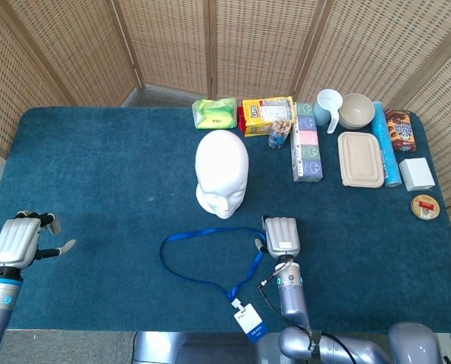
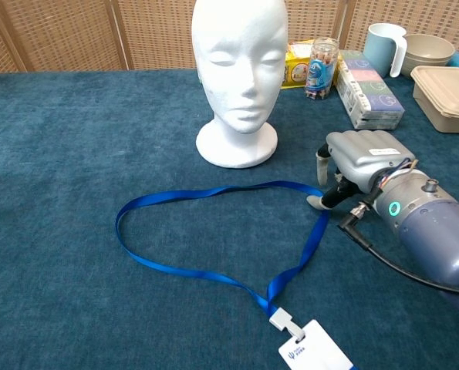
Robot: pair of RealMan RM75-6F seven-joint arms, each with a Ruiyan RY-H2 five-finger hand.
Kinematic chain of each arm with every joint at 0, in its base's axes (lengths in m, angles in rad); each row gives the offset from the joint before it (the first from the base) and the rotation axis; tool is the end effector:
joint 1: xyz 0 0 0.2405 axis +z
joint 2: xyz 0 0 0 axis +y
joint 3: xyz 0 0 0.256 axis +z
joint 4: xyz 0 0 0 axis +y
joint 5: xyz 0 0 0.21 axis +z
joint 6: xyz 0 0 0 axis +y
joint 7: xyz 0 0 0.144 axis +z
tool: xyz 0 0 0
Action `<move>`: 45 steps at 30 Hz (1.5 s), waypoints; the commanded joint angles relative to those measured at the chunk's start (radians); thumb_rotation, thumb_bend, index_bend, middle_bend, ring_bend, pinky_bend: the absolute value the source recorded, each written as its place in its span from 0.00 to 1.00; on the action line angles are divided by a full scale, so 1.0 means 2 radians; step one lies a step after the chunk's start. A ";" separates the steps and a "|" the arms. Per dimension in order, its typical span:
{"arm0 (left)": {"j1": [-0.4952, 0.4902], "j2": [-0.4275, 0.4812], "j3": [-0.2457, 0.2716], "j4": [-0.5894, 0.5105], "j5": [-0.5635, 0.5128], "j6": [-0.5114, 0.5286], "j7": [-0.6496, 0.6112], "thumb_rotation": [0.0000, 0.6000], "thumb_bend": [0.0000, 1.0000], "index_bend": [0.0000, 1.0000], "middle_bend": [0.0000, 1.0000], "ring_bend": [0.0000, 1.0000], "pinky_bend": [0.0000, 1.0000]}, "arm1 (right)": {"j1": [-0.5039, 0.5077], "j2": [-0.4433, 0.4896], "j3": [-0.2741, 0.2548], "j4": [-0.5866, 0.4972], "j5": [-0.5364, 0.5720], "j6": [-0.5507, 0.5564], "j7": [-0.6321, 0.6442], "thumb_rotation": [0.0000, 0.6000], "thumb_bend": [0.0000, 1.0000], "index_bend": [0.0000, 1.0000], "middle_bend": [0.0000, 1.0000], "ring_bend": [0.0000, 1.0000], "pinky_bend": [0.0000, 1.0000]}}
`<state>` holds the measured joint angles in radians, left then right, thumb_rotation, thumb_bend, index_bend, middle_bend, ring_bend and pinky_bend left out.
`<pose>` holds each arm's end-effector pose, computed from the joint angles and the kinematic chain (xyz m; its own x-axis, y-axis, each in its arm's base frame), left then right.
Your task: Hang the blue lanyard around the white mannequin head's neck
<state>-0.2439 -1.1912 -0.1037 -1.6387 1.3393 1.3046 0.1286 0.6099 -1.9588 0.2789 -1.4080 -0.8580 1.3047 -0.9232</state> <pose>-0.2897 0.2373 0.1234 0.3975 0.0892 0.9132 0.9175 -0.0226 -0.3972 -0.1391 -0.2977 -0.0832 0.5193 -0.2239 0.8248 -0.8495 -0.0297 0.5268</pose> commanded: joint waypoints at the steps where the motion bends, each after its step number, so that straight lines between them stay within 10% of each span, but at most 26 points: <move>1: 0.000 -0.001 0.001 0.001 0.001 0.000 -0.001 0.70 0.18 0.58 0.58 0.49 0.32 | 0.001 0.001 -0.001 0.002 0.003 0.000 -0.003 0.75 0.34 0.49 0.92 1.00 1.00; 45: -0.004 -0.006 0.004 0.012 0.006 0.000 -0.008 0.70 0.18 0.58 0.58 0.49 0.33 | 0.020 0.007 -0.015 0.003 0.027 -0.012 -0.029 0.81 0.51 0.57 0.93 1.00 1.00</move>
<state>-0.2505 -1.2028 -0.0952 -1.6155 1.3506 1.3057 0.1103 0.6488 -1.9444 0.2497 -1.4017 -0.8030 1.2814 -0.9806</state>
